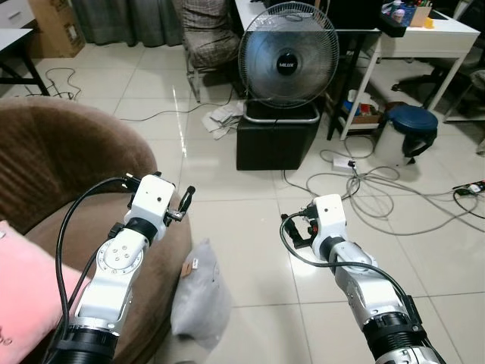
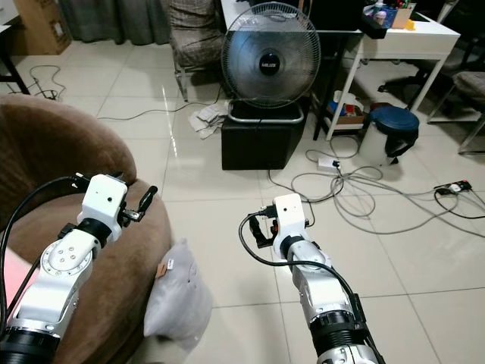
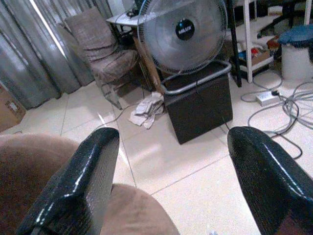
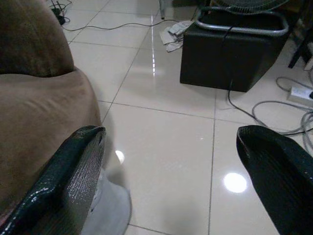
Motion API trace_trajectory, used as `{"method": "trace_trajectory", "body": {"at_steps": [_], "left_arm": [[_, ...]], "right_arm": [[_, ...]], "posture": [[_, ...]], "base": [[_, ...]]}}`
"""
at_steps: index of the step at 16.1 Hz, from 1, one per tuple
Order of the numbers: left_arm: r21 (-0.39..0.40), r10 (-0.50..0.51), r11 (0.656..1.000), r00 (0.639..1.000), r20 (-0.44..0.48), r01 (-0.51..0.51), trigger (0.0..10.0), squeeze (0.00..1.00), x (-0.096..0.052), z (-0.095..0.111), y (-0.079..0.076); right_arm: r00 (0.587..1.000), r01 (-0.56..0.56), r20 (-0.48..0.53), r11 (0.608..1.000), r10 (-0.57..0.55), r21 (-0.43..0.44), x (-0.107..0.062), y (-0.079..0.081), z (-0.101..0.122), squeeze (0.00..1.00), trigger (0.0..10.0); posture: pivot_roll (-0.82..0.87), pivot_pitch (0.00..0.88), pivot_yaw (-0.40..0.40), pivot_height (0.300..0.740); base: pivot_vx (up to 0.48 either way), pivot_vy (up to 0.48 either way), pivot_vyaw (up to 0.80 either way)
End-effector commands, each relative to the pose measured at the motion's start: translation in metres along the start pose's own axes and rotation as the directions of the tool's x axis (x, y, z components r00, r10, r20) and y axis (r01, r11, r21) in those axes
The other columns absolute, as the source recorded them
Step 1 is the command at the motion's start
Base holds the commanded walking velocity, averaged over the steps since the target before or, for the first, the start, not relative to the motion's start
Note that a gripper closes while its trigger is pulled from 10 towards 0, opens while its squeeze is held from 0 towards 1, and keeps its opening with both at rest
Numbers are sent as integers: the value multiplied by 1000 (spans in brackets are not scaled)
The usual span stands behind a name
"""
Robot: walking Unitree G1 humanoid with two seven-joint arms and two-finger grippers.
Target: Move the pillow to the sofa from floor
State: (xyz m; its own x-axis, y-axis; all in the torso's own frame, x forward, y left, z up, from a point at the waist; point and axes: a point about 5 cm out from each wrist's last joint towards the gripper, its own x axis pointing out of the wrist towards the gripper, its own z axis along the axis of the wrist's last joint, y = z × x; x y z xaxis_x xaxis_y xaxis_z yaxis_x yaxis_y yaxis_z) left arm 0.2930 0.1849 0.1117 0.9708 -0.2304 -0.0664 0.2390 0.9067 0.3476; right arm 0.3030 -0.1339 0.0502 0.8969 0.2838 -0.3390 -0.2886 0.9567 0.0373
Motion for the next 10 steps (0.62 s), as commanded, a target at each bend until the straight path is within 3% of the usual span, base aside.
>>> {"method": "trace_trajectory", "body": {"at_steps": [1, 5, 10], "left_arm": [[-2, -29, 1000, 999, -27, 29, 10000, 0, -1, -7, -5], [9, -76, 997, 996, -39, 77, 10000, 0, -3, -10, -15], [4, -24, 1000, 999, -48, 25, 10000, 0, -10, -14, -9]], "right_arm": [[1000, 10, 23, 1000, -10, 5, 0, 1, 5, 0, 10000], [1000, 13, 14, 1000, -13, 22, -3, 3, -2, 0, 10000], [1000, 5, 2, 1000, -5, 17, -3, 3, -5, 0, 10000]], "posture": [[99, 0, 25, 681], [116, 0, 18, 646], [141, 0, 1, 616]], "base": [[0, 0, 0], [0, 0, 0], [0, 0, 0]]}}
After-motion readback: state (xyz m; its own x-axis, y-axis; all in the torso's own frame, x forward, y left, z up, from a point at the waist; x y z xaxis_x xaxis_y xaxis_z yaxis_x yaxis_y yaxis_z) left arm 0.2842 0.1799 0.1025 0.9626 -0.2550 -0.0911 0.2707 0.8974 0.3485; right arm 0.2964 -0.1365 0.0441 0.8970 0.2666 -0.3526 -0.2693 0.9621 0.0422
